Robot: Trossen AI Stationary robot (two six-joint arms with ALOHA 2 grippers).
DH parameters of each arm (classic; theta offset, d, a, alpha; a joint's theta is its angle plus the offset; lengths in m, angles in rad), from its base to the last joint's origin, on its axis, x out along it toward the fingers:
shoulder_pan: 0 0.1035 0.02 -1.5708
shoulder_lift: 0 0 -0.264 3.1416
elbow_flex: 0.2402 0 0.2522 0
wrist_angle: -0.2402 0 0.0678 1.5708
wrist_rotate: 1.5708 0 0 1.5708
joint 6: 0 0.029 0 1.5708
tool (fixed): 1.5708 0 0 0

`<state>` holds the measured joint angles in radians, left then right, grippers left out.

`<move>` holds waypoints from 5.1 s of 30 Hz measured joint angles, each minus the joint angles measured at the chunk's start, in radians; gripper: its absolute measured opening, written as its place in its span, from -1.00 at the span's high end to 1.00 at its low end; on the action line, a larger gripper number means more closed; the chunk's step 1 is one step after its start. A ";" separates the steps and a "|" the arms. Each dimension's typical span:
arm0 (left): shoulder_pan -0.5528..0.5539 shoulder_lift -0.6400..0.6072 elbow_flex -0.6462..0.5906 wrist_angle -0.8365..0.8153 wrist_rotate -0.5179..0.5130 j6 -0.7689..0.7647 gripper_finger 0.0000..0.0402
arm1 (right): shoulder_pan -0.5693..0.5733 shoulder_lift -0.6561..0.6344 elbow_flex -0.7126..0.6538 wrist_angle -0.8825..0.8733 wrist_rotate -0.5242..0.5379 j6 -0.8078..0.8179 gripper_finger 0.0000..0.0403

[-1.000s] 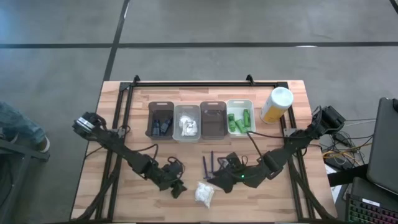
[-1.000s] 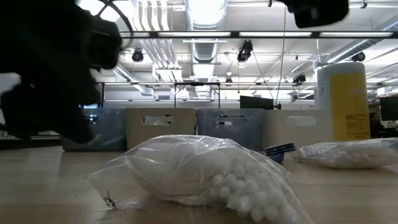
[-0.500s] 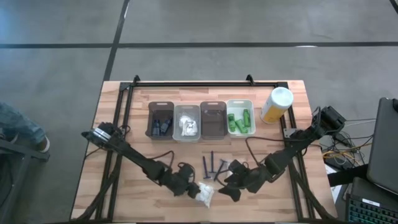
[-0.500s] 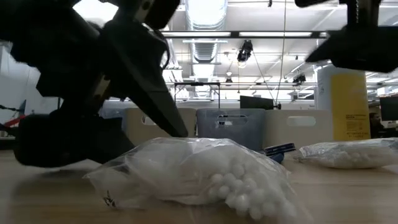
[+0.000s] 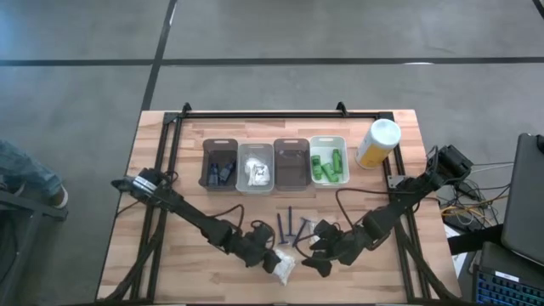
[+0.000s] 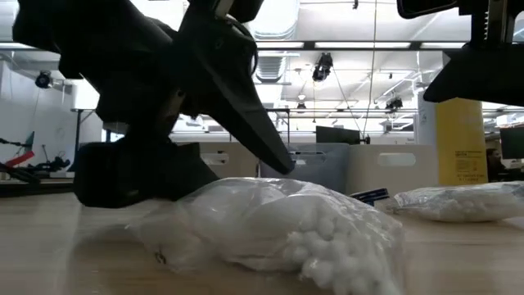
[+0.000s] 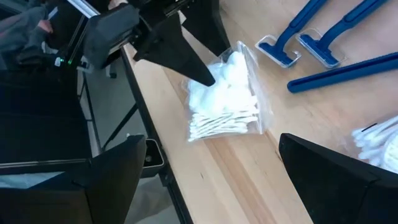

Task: Pick & Place Travel size toiletries
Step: Put the white cotton pack into the gray bin

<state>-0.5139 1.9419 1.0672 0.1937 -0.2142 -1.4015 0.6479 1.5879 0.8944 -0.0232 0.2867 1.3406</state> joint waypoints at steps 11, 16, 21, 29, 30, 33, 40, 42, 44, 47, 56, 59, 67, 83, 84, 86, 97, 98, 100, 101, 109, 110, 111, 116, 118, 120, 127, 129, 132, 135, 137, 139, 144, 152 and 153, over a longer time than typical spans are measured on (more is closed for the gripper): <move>0.002 0.025 0.002 0.043 0.019 0.103 0.47 | 0.000 0.000 -0.005 -0.002 0.000 -0.001 -0.81; 0.002 0.018 0.001 0.065 0.018 0.122 0.93 | 0.000 0.000 -0.005 0.003 0.000 -0.017 -0.81; -0.007 -0.024 0.001 0.047 -0.048 0.131 0.96 | 0.000 -0.004 0.014 0.004 0.003 -0.061 -0.81; -0.015 -0.246 0.000 -0.226 -0.342 0.201 0.99 | 0.000 -0.026 0.059 0.003 0.153 -0.125 -0.81; -0.014 -0.282 0.000 -0.285 -0.393 0.202 0.99 | 0.000 -0.034 0.069 0.005 0.180 -0.142 -0.81; -0.003 -0.387 0.000 -0.463 -0.559 0.200 0.99 | -0.003 -0.072 0.090 0.006 0.268 -0.202 -0.81; 0.139 -0.588 -0.017 -0.738 -0.706 0.297 0.99 | -0.037 -0.150 0.097 -0.007 0.388 -0.282 -0.81; 0.221 -0.614 -0.031 -0.729 -0.666 0.363 0.99 | -0.050 -0.158 0.096 -0.022 0.391 -0.294 -0.81; 0.308 -0.624 -0.046 -0.712 -0.608 0.430 0.99 | -0.061 -0.158 0.096 -0.036 0.391 -0.292 -0.81; 0.421 -0.622 -0.064 -0.684 -0.523 0.528 0.99 | -0.067 -0.158 0.095 -0.054 0.390 -0.262 -0.81; 0.561 -0.566 -0.172 -0.453 -0.329 0.623 0.98 | -0.062 -0.152 0.091 -0.171 0.342 -0.146 -0.81; 0.561 -0.528 -0.221 -0.397 -0.310 0.603 0.98 | -0.061 -0.151 0.091 -0.237 0.331 -0.085 -0.81; 0.556 -0.486 -0.243 -0.403 -0.253 0.516 0.65 | -0.062 -0.151 0.091 -0.289 0.237 -0.063 -0.81; 0.493 -0.488 -0.217 -0.540 -0.218 0.462 -0.29 | -0.066 -0.153 0.091 -0.556 0.151 0.130 -0.81; 0.487 -0.488 -0.213 -0.570 -0.218 0.449 -0.30 | -0.065 -0.153 0.091 -0.582 0.137 0.129 -0.81; 0.473 -0.488 -0.198 -0.613 -0.219 0.440 -0.30 | -0.055 -0.153 0.091 -0.624 0.125 0.134 -0.81; 0.361 -0.491 -0.079 -0.635 -0.326 0.498 -0.29 | -0.028 -0.147 -0.001 -0.696 -0.063 0.304 -0.81; 0.350 -0.491 -0.066 -0.644 -0.341 0.500 -0.29 | -0.026 -0.147 -0.015 -0.695 -0.064 0.330 -0.81; 0.332 -0.492 -0.043 -0.662 -0.356 0.501 -0.29 | -0.024 -0.147 -0.042 -0.692 -0.068 0.366 -0.81; 0.322 -0.492 -0.035 -0.664 -0.357 0.500 -0.29 | -0.024 -0.148 -0.057 -0.668 -0.072 0.374 -0.81; 0.208 -0.492 -0.004 -0.657 -0.409 0.425 -0.29 | -0.031 -0.148 -0.242 -0.267 -0.056 0.380 -0.81; 0.192 -0.492 -0.006 -0.658 -0.427 0.404 -0.29 | -0.031 -0.147 -0.260 -0.261 -0.040 0.405 -0.81; 0.176 -0.492 -0.008 -0.661 -0.440 0.383 -0.29 | -0.031 -0.147 -0.270 -0.261 -0.023 0.429 -0.81; 0.110 -0.492 -0.008 -0.658 -0.499 0.301 -0.29 | -0.038 -0.148 -0.307 -0.235 0.024 0.461 -0.81; 0.092 -0.492 -0.008 -0.658 -0.510 0.286 -0.29 | -0.049 -0.148 -0.321 -0.190 0.024 0.437 -0.81; 0.081 -0.492 -0.008 -0.658 -0.515 0.280 -0.29 | -0.056 -0.145 -0.331 -0.135 0.028 0.398 -0.81; 0.067 -0.490 -0.009 -0.657 -0.519 0.267 -0.29 | -0.066 -0.081 -0.319 -0.062 0.039 0.364 -0.81; 0.067 -0.490 -0.009 -0.655 -0.519 0.267 -0.29 | -0.067 -0.058 -0.307 -0.062 0.040 0.362 -0.80; 0.065 -0.490 -0.010 -0.655 -0.519 0.267 -0.29 | -0.067 -0.030 -0.287 -0.062 0.034 0.328 -0.75; 0.065 -0.489 -0.010 -0.655 -0.518 0.267 -0.29 | -0.066 -0.015 -0.270 -0.063 0.032 0.287 -0.60; 0.065 -0.489 -0.010 -0.654 -0.518 0.267 -0.29 | -0.066 -0.010 -0.258 -0.071 0.031 0.278 -0.47; 0.065 -0.489 -0.010 -0.654 -0.518 0.267 -0.29 | -0.067 -0.008 -0.250 -0.088 0.030 0.278 -0.32; 0.054 -0.489 -0.010 -0.654 -0.514 0.266 -0.29 | -0.066 -0.005 -0.229 -0.115 0.019 0.279 -0.02; 0.034 -0.489 -0.010 -0.654 -0.511 0.257 -0.29 | -0.068 0.052 -0.195 -0.096 -0.029 0.183 0.27; 0.031 -0.489 -0.010 -0.654 -0.511 0.254 -0.29 | -0.069 0.059 -0.194 -0.094 -0.034 0.187 0.33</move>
<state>-0.4824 1.4532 1.0569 -0.4605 -0.7254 -1.1476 0.5793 1.6472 0.7006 -0.1173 0.2522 1.5273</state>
